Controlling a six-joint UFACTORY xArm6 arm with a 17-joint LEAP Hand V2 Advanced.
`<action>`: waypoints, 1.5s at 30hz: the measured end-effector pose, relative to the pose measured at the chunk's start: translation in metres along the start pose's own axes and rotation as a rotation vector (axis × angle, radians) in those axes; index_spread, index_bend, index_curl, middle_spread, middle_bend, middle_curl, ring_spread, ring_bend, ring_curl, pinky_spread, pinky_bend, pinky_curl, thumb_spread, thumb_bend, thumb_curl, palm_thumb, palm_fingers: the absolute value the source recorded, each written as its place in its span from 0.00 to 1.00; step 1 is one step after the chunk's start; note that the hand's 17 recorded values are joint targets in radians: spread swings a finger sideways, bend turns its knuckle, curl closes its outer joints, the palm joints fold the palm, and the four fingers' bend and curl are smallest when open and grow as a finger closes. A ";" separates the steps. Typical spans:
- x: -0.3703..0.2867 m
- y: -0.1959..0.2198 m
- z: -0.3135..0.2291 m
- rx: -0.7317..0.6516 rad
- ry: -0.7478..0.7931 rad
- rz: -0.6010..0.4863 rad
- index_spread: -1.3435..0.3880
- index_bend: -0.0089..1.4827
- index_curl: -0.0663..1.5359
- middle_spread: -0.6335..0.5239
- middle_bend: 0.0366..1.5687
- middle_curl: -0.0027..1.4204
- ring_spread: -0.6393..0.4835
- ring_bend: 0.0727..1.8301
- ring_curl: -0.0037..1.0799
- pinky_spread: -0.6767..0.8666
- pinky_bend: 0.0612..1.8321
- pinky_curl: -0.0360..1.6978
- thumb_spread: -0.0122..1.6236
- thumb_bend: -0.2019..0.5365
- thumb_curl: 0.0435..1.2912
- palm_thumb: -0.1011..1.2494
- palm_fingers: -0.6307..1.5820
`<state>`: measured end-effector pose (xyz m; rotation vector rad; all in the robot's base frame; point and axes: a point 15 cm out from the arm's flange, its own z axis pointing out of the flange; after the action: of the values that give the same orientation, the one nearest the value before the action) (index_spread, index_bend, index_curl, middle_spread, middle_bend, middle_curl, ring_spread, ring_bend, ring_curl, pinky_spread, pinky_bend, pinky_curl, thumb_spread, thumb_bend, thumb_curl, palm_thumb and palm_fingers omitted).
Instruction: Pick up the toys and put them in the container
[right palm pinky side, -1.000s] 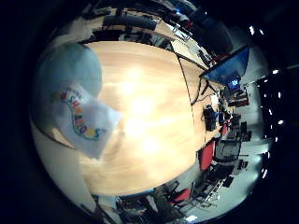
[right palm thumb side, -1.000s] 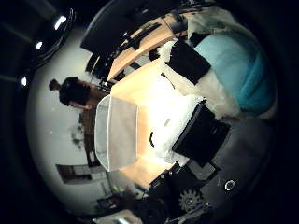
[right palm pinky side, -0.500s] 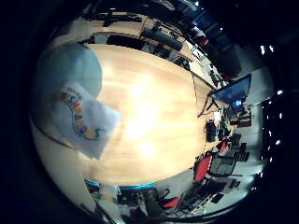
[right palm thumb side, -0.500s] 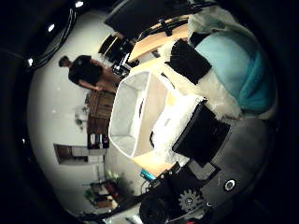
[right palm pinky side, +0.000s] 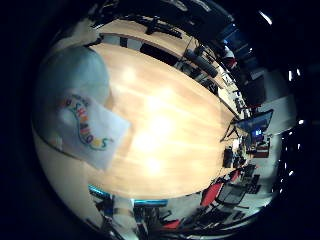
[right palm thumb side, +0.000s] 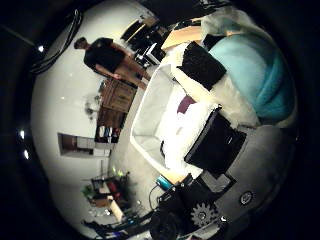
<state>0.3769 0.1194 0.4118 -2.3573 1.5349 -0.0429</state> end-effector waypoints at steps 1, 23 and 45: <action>-0.008 0.000 0.001 -0.007 -0.007 -0.011 0.57 0.57 0.50 0.37 0.80 0.43 0.38 0.75 0.50 0.20 0.65 0.34 0.86 0.26 0.15 0.64 0.85; -0.122 -0.002 0.014 -0.048 -0.083 -0.198 0.57 0.57 0.50 0.38 0.80 0.43 0.38 0.75 0.49 0.19 0.65 0.34 0.86 0.26 0.15 0.64 0.85; -0.140 -0.016 0.026 -0.073 -0.084 -0.208 0.56 0.53 0.49 0.37 0.77 0.41 0.37 0.72 0.48 0.19 0.67 0.34 0.84 0.22 0.14 0.57 0.81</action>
<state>0.3378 0.2571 0.4126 -2.5333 1.2689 0.0634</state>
